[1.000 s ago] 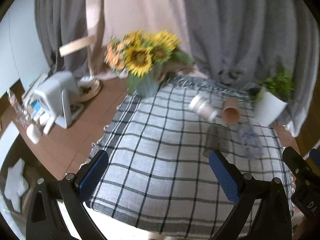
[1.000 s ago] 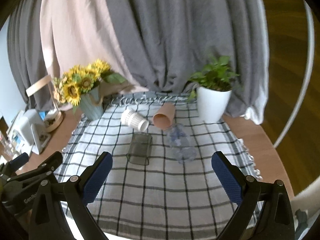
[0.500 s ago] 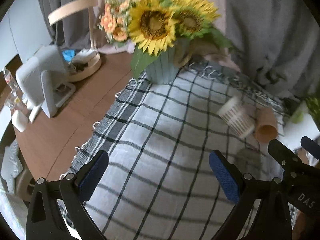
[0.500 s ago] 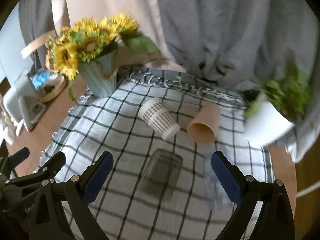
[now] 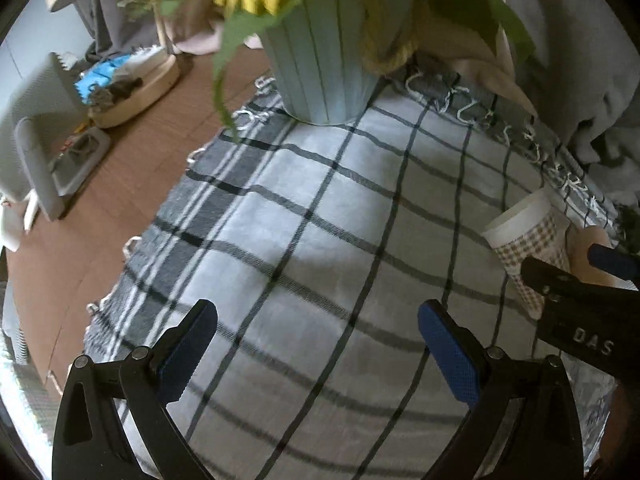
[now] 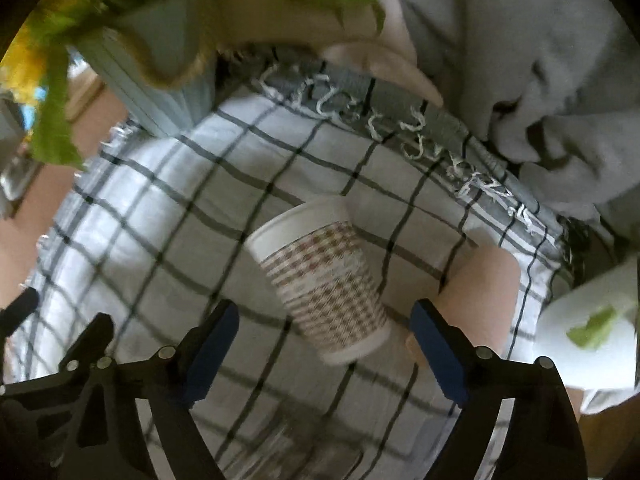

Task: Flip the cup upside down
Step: 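Reach the right tool to the houndstooth paper cup and close on it, then lift the houndstooth cup up off the cloth with the right tool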

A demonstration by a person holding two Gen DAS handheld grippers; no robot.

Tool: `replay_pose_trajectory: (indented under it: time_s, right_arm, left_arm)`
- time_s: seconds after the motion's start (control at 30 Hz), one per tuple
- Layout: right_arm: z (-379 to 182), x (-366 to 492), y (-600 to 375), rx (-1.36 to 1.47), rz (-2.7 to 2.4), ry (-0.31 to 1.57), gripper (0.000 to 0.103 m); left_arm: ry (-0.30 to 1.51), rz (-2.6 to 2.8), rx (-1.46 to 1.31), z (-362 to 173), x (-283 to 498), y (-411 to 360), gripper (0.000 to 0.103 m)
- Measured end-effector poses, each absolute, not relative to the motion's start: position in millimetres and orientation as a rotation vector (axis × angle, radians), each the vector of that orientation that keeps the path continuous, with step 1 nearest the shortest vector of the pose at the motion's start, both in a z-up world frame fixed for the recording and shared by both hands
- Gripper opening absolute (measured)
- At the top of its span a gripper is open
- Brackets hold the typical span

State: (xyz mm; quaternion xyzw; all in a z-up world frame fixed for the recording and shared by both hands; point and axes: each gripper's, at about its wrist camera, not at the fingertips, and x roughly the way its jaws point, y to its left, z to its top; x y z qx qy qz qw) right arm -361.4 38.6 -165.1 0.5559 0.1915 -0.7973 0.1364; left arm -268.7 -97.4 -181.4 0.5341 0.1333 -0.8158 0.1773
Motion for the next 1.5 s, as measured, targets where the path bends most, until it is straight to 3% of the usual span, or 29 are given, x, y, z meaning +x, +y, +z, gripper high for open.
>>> replay_pose_trajectory:
  time_s: [0.2, 0.3, 0.67, 1.07, 1.5]
  right_arm:
    - [-189, -384, 29, 1.701, -2.209, 0.639, 0.081]
    - [-196, -390, 24, 1.725, -2.168, 0.657, 0.071]
    - [-156, -372, 38, 1.687, -2.285, 0.533, 0.068]
    - [-56, -243, 85, 1.502, -2.593, 0.003, 0.069]
    - [-113, -140, 109, 1.699, -2.503, -0.437, 0.069]
  left_arm:
    - [0.365, -2.291, 1.561, -193, -285, -97, 0.102]
    - [0.363, -2.286, 1.568, -196, -287, -99, 0.102]
    - [0.314, -2.362, 1.518, -163, -270, -106, 0.102]
    - [0.135, -2.711, 1.388, -82, -213, -91, 0.102]
    - [-0.032, -2.744, 1.52, -99, -147, -77, 0.102]
